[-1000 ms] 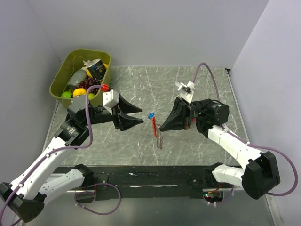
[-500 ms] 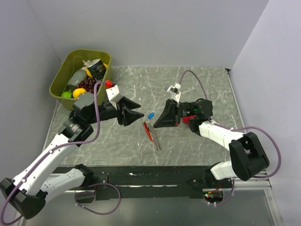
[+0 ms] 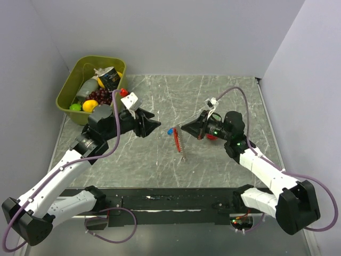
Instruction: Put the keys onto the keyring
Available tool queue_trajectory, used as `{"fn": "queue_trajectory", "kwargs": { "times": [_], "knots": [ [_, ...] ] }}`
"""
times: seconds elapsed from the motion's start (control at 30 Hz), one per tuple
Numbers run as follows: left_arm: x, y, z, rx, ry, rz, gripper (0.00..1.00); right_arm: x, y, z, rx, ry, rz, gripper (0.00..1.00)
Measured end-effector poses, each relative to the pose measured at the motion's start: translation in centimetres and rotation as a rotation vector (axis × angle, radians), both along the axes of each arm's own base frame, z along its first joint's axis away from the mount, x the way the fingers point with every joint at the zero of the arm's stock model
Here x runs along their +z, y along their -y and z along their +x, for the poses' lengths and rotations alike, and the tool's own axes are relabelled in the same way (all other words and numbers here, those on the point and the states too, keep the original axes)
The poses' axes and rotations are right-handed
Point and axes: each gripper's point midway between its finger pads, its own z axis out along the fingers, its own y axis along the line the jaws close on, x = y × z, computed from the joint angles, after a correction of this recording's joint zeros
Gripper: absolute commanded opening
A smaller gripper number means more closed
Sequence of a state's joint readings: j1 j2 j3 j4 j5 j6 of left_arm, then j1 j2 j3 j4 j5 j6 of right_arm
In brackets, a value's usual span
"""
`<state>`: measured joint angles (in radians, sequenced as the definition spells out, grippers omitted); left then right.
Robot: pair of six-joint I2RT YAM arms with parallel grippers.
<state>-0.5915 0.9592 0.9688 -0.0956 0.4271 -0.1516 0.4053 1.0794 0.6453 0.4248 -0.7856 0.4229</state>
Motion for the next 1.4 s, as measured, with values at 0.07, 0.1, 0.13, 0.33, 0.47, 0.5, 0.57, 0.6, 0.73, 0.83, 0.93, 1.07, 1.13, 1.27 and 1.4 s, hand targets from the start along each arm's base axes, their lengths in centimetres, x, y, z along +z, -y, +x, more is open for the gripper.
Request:
{"fn": "queue_trajectory", "kwargs": {
  "times": [0.07,0.1,0.13,0.33,0.47,0.5,0.57,0.6,0.73,0.83,0.93,1.07,1.13,1.27,1.4],
  "knots": [
    [-0.1,-0.1,0.3,0.015,-0.003,0.003,0.56,-1.6,1.0,1.4,-0.104,-0.021,-0.066,0.00],
    [-0.2,-0.2,0.4,0.025,-0.004,0.005,0.56,-2.9,1.8,2.1,-0.169,-0.040,-0.115,0.00],
    [-0.2,-0.3,0.5,0.032,-0.006,0.007,0.56,-3.8,2.3,2.5,-0.203,-0.053,-0.148,0.00],
    [-0.7,-0.6,0.9,0.061,-0.021,0.019,0.57,-8.8,5.6,3.8,-0.377,-0.116,-0.371,0.00],
    [-1.0,-0.6,1.1,0.067,-0.027,0.024,0.57,-10.4,5.6,3.8,-0.390,-0.115,-0.483,0.00],
    [-1.0,-0.6,1.1,0.068,-0.029,0.026,0.57,-10.7,5.3,3.8,-0.383,-0.116,-0.508,0.00],
    [-1.2,-0.6,1.2,0.069,-0.034,0.029,0.57,-11.2,4.4,4.1,-0.362,-0.117,-0.560,0.00],
    [-1.3,-0.6,1.2,0.069,-0.036,0.031,0.57,-11.5,3.9,4.2,-0.353,-0.115,-0.584,0.00],
    [-1.5,-0.7,1.2,0.075,-0.044,0.038,0.57,-12.1,3.1,3.7,-0.326,-0.114,-0.633,0.00],
    [-1.8,-0.8,1.3,0.083,-0.051,0.045,0.57,-10.7,3.4,3.2,-0.338,-0.087,-0.609,0.00],
    [-1.8,-0.9,1.3,0.088,-0.052,0.047,0.58,-7.8,4.0,2.3,-0.355,-0.031,-0.554,0.00],
    [-1.7,-0.9,1.3,0.092,-0.050,0.045,0.58,-4.1,4.8,0.7,-0.360,0.038,-0.478,0.00],
    [-1.7,-0.9,1.3,0.093,-0.050,0.045,0.59,-3.3,5.1,-0.1,-0.353,0.051,-0.462,0.00],
    [-1.7,-0.9,1.3,0.093,-0.050,0.045,0.59,-4.6,5.3,-1.0,-0.323,0.007,-0.500,0.00],
    [-1.7,-0.9,1.3,0.092,-0.052,0.044,0.59,-8.4,4.7,-0.9,-0.269,-0.097,-0.583,0.00]
  ]
}}
